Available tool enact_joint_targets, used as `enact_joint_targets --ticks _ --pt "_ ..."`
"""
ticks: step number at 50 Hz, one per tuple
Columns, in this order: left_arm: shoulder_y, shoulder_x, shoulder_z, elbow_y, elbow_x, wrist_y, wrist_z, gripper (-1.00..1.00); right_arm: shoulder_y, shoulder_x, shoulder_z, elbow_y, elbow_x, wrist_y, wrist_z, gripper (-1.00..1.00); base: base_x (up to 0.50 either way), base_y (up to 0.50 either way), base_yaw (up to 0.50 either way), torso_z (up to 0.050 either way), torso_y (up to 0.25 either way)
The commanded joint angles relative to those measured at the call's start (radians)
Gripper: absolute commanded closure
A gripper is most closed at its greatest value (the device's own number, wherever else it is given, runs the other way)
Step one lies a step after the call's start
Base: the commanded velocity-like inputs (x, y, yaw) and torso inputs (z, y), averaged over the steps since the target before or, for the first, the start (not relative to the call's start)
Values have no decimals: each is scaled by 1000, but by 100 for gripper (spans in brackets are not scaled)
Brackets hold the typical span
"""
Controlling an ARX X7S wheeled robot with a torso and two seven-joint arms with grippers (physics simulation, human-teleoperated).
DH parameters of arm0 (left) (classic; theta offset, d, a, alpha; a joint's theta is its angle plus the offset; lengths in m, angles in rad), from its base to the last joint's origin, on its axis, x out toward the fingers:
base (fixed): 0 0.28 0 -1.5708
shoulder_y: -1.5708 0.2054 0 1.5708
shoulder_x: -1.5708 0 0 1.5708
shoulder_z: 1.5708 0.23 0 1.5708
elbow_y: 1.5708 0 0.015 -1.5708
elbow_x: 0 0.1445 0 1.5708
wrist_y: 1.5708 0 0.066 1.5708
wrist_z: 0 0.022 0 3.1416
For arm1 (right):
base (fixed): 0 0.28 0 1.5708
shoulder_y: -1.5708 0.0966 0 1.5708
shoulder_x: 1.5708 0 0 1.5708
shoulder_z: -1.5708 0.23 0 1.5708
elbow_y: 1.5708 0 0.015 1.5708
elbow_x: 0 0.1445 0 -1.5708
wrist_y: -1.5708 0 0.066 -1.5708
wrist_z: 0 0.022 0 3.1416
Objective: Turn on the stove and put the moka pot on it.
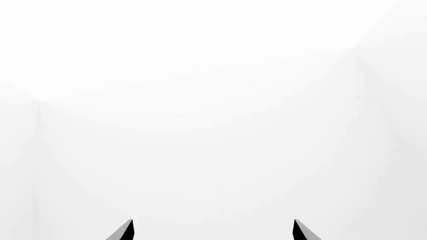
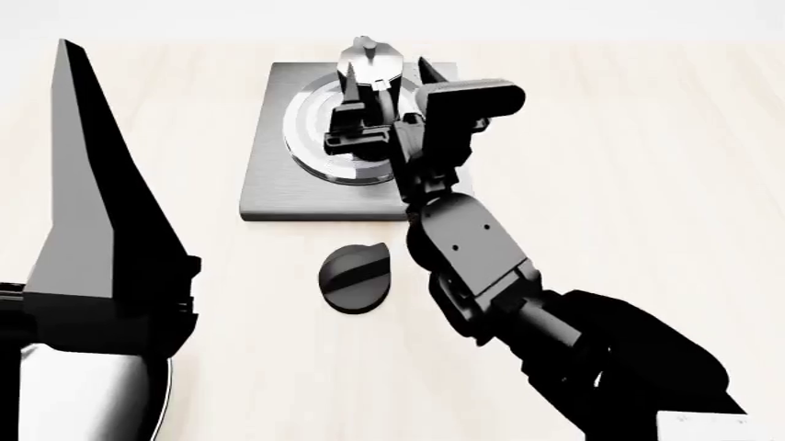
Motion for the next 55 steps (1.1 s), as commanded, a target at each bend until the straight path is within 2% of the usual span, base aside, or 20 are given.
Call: enact_joint_targets --ticks 1,8,18,35,38,47,55 --pt "-12 -1 -11 -2 -18 -3 8 -100 73 130 -19 -269 -63 -38 146 -100 0 0 0 0 0" --pt "-60 -5 -36 -2 -77 -36 32 -100 196 289 -38 -592 -159 6 339 -100 0 0 0 0 0" --pt "-108 -4 -73 -48 -118 -25 105 -100 367 448 -35 -886 -225 143 561 -100 0 0 0 0 0" --pt "-177 -11 -142 -88 -186 -2 191 -100 571 718 2 -1226 -204 304 717 -100 0 0 0 0 0" --pt "-195 -2 -159 -92 -202 -5 206 -100 610 793 11 -1317 -197 344 768 -100 0 0 0 0 0" --pt "-235 35 -199 -60 -174 -79 192 -100 676 962 26 -1525 -246 420 865 -100 0 0 0 0 0" --pt "-314 40 -268 -5 -230 -146 177 -100 712 1091 37 -1682 -272 470 903 -100 0 0 0 0 0"
